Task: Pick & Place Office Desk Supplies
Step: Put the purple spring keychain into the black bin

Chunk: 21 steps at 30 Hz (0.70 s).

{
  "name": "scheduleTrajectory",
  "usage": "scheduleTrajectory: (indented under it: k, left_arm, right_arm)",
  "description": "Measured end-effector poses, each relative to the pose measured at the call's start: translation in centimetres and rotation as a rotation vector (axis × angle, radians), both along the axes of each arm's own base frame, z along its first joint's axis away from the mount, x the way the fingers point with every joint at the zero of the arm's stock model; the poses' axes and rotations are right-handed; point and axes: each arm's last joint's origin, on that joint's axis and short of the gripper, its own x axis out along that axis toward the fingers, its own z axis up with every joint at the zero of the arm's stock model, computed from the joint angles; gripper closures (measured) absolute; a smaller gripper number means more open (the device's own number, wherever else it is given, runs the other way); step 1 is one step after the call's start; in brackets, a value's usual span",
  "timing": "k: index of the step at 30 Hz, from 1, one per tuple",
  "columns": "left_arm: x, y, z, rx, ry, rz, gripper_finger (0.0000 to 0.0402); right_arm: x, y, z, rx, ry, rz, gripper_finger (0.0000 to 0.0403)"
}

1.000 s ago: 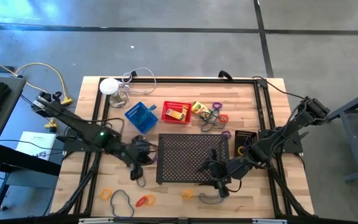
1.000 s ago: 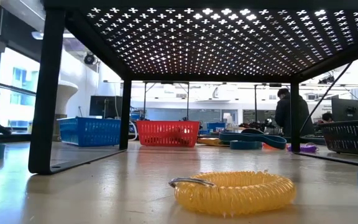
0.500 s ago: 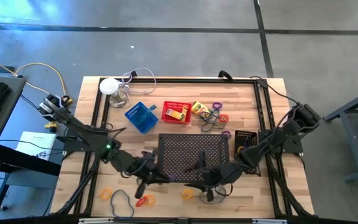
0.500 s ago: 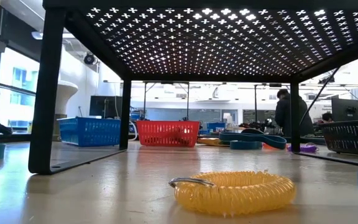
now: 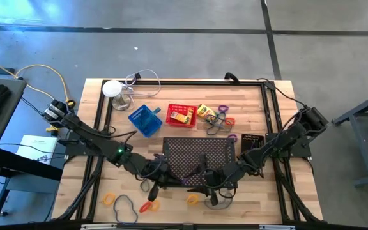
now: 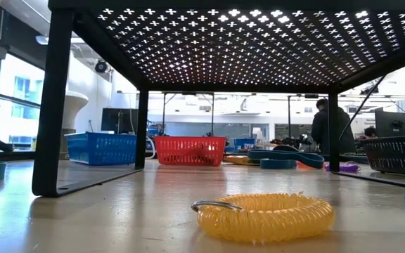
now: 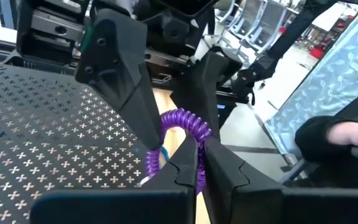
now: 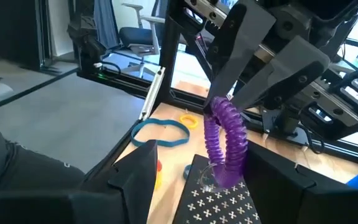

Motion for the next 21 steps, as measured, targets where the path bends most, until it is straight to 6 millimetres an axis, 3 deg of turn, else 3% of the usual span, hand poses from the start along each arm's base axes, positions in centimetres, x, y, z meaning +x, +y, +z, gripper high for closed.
scheduleTrajectory:
  k: [5,13,21]
  left_arm:
    - [0.0,0.0,0.0,0.032,-0.011,-0.006,0.0395]
    - [0.1,0.0,-0.2,0.051,-0.007,-0.007,0.0395]
    - [0.4,0.2,-0.6,0.104,-0.002,0.008,0.0376]
  right_arm:
    - [0.0,0.0,0.0,-0.027,-0.007,0.003,0.0225]
    - [0.5,-0.8,0.0,-0.029,-0.007,-0.023,0.0378]
    - [0.6,-1.3,-0.2,-0.036,0.008,-0.036,0.0394]
